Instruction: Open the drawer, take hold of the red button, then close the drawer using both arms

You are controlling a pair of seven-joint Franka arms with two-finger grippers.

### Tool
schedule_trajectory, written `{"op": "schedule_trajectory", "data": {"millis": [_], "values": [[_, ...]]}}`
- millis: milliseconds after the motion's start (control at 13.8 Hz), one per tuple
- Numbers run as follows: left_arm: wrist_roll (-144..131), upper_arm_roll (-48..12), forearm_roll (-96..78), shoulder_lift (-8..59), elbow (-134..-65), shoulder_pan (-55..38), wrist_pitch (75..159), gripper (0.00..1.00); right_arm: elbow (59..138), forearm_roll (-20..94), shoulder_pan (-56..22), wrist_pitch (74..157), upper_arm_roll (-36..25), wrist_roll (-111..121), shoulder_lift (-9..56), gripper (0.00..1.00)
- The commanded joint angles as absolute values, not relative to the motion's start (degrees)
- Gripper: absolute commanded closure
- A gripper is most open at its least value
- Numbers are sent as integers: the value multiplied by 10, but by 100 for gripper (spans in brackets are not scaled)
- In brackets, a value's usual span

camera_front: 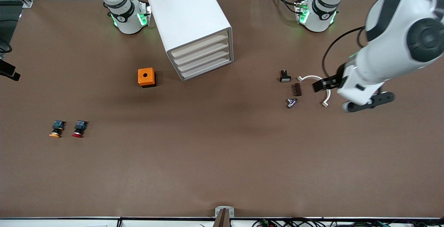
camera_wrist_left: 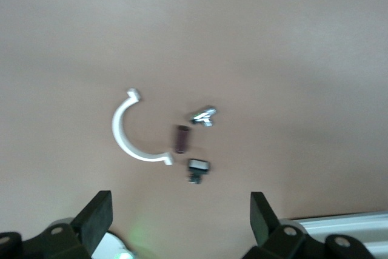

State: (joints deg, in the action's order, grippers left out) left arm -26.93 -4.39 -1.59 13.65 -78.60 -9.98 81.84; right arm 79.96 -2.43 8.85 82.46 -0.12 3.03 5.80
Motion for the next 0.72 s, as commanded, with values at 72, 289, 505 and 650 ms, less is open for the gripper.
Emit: {"op": "schedule_trajectory", "data": {"millis": [72,289,505,650], "values": [[-107,75,-38,-1,-930,-127,830,0,799,39,116,753,-3,31,34,0],[-62,96,-37,-103,-1052,-103,913,0,804,46,126,729,-2,33,27,0],[-54,49,-29,-105,-1044,-78,950,0,823,34,123,736,2,33,19,0],[-53,12,-10,-81,-993,-54,951,0,832,34,122,739,2,33,12,0]]}}
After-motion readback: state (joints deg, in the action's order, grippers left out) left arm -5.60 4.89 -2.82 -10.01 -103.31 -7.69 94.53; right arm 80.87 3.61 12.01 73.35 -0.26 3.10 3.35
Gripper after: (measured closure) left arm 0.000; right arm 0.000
